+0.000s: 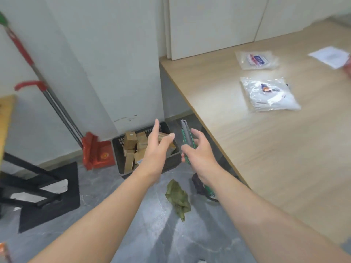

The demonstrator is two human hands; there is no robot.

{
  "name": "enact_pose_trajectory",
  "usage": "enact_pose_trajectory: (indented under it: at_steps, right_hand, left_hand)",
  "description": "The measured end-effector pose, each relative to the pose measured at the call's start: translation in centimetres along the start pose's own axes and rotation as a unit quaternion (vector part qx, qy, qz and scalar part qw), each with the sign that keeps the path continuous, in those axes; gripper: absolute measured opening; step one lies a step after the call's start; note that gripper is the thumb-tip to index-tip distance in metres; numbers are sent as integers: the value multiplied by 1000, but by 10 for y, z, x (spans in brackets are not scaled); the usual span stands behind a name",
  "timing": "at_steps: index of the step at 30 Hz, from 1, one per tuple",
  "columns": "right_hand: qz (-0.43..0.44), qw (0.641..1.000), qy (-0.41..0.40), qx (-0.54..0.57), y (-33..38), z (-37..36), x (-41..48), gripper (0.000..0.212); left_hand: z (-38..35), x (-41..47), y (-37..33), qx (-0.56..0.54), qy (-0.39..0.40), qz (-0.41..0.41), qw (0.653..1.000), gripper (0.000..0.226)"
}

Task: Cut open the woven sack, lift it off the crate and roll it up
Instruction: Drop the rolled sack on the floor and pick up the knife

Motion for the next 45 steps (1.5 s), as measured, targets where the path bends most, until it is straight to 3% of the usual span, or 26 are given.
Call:
enact_pose_trajectory:
  at_steps: [3, 9, 14, 24, 35, 45]
  right_hand:
    - [38, 997, -59, -40, 28, 17, 12, 53]
    - [51, 989, -97, -101, 61, 54, 57, 42]
    - [51, 986, -84, -135, 60, 99, 127, 35]
    - [5, 978, -77, -192, 11, 165, 239, 35]
    - [-24, 940, -73, -332, -63, 165, 307, 37]
    - [3, 927, -72, -367, -80, 158, 335, 39]
  left_hand:
    - [-11, 1, -33, 28, 32, -8, 999, 100]
    - [-51, 28, -74, 14, 29, 4, 999, 73]
    - [-94, 85, -85, -14, 12, 36, 999, 73]
    - [-155, 178, -60, -55, -22, 101, 993, 60]
    - [-145, 242, -1, -59, -17, 161, 985, 80]
    - [-141, 274, 13, -78, -15, 166, 983, 77]
Point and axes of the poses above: each hand's wrist, its own x-axis towards the middle knuckle, its own z-axis out of the back of the hand, y = z × x, the point moved 4 cm from there along x, towards the middle knuckle, and after that the axes turned 10 degrees about z, right-handed, at the moved point
